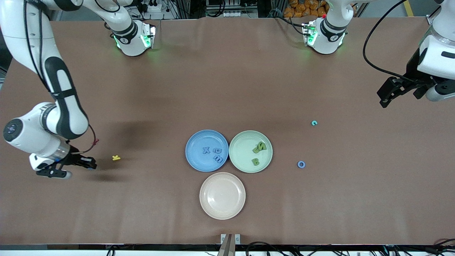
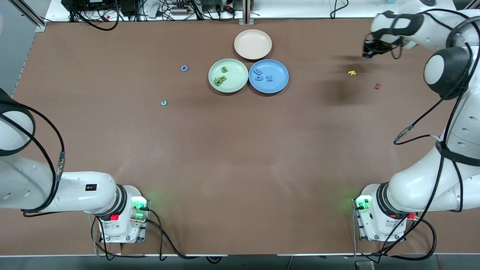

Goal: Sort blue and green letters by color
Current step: 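Carry the blue o onto the blue plate and open the right gripper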

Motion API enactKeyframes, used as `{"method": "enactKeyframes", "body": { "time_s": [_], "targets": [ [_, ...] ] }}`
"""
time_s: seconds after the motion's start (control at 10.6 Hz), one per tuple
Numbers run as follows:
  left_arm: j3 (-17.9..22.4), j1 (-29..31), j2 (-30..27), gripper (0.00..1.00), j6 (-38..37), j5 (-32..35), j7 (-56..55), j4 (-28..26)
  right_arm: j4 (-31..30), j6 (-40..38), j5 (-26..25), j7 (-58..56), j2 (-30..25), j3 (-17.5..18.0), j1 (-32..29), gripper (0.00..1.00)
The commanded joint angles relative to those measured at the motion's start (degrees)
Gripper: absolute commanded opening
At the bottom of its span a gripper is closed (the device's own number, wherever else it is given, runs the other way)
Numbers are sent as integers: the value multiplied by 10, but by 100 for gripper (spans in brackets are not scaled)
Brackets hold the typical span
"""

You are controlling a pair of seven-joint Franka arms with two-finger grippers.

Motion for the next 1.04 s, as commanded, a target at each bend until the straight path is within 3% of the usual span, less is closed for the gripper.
{"method": "enactKeyframes", "body": {
  "time_s": [0.0, 0.47, 0.85, 0.94],
  "targets": [
    [14, -7, 2, 100, -24, -40, 13, 24, -11, -7, 9, 146, -26, -3, 110, 25],
    [28, 0, 5, 100, -54, -101, 57, 22, 0, 1, 8, 297, -13, -6, 280, 25],
    [41, 0, 5, 100, -73, -117, 133, 21, 85, 2, 8, 343, 37, -6, 358, 28],
    [40, -1, 4, 100, -74, -117, 133, 21, 101, 3, 8, 353, 45, -6, 368, 55]
  ]
}}
